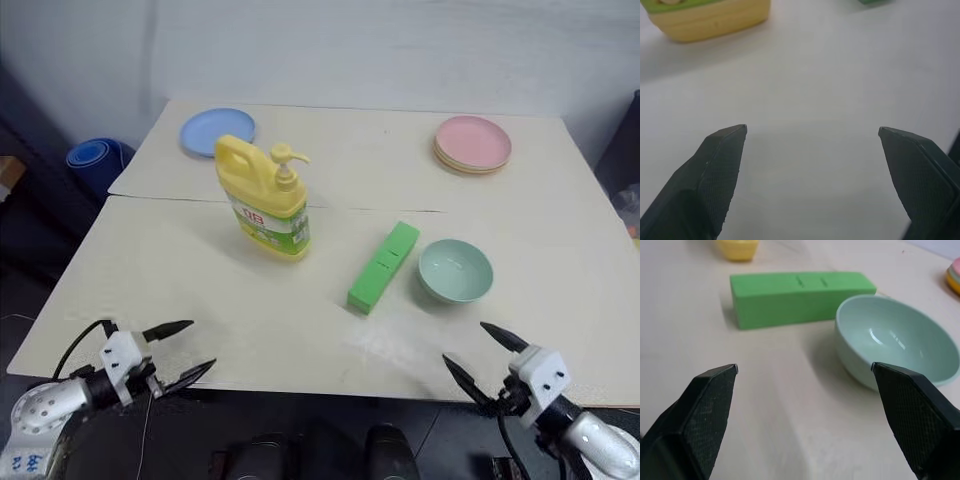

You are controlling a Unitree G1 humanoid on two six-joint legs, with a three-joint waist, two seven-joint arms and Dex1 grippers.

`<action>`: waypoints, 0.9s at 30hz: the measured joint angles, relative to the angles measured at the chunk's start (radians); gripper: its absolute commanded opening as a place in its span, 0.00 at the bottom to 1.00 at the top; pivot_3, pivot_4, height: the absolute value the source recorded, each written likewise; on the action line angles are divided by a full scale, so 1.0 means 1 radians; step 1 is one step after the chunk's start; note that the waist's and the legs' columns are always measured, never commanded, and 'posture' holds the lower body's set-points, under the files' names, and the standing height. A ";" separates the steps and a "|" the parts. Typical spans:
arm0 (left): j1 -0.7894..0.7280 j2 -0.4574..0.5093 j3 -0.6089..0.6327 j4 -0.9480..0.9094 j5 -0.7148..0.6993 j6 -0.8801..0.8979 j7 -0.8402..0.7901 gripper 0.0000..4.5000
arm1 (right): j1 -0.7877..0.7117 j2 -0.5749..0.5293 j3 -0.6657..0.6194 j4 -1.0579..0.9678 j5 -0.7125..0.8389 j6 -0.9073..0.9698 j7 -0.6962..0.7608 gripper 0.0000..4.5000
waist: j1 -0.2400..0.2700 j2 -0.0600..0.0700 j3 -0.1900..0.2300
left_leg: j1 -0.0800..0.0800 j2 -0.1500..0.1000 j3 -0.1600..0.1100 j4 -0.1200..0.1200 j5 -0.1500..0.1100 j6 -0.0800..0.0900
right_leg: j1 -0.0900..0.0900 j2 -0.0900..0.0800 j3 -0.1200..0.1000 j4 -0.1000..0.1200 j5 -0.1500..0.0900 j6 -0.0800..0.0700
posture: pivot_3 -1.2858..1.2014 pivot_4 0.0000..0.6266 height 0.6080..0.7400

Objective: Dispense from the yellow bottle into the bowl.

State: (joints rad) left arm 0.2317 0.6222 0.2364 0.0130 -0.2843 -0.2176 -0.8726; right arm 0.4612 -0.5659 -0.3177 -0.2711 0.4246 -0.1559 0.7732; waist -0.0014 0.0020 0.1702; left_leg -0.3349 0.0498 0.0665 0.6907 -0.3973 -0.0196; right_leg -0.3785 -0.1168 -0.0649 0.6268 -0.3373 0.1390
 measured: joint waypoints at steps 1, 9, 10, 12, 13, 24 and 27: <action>0.000 0.000 -0.001 0.000 0.000 0.002 0.000 0.99 | -0.001 0.000 0.002 -0.003 0.001 0.012 -0.001 1.00 | -0.001 0.000 0.000 | 0.000 0.000 0.000 0.000 0.000 0.000 | 0.000 0.000 0.000 0.000 0.000 0.000 | 0.52 0.24 1.00; -0.009 0.000 -0.002 -0.128 -0.177 0.200 -0.058 0.99 | -0.163 -0.003 0.128 -0.258 0.223 0.509 -0.199 1.00 | -0.002 0.000 0.000 | 0.000 0.002 -0.006 0.003 0.000 0.000 | 0.000 0.000 0.000 0.001 0.000 0.000 | 0.52 0.24 1.00; -0.022 0.009 -0.002 -0.163 -0.222 0.235 -0.082 0.99 | -0.211 -0.003 0.156 -0.296 0.265 0.593 -0.249 1.00 | -0.002 0.000 0.000 | 0.000 0.003 -0.007 0.003 0.000 0.000 | 0.000 0.000 0.000 0.000 0.000 0.000 | 0.52 0.24 1.00; -0.052 0.036 -0.001 -0.222 -0.280 0.293 -0.111 0.99 | -0.329 0.010 0.202 -0.344 0.341 0.773 -0.377 1.00 | -0.003 0.000 0.000 | 0.000 0.002 -0.009 0.003 0.000 0.000 | 0.000 -0.001 0.000 0.001 0.000 0.000 | 0.52 0.24 1.00; -0.067 0.049 -0.003 -0.244 -0.298 0.320 -0.120 0.99 | -0.398 0.031 0.221 -0.345 0.367 0.872 -0.458 1.00 | -0.003 0.000 0.000 | -0.001 0.001 -0.009 0.003 0.000 0.000 | -0.001 -0.001 0.000 0.001 0.000 -0.001 | 0.52 0.24 1.00; -0.107 0.061 -0.037 -0.354 -0.318 0.429 -0.121 0.99 | -0.831 0.400 0.246 -0.153 0.284 1.338 -1.020 1.00 | -0.013 0.001 0.000 | -0.020 -0.001 -0.003 0.008 0.001 -0.002 | -0.019 0.001 -0.003 0.010 0.000 -0.001 | 0.52 0.24 1.00; -0.094 0.056 -0.036 -0.364 -0.318 0.432 -0.110 0.99 | -0.883 0.461 0.231 -0.128 0.256 1.407 -1.071 1.00 | -0.027 0.001 0.000 | -0.020 -0.001 -0.002 0.008 0.001 -0.002 | -0.019 0.001 -0.002 0.010 0.000 -0.001 | 0.52 0.24 1.00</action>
State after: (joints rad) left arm 0.1373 0.6786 0.2001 -0.3514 -0.6019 0.2148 -0.9824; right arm -0.4214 -0.1049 -0.0871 -0.3991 0.6805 1.2515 -0.2974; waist -0.0280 0.0030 0.1702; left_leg -0.3546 0.0488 0.0641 0.6989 -0.3964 -0.0213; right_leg -0.3973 -0.1163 -0.0672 0.6372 -0.3370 0.1385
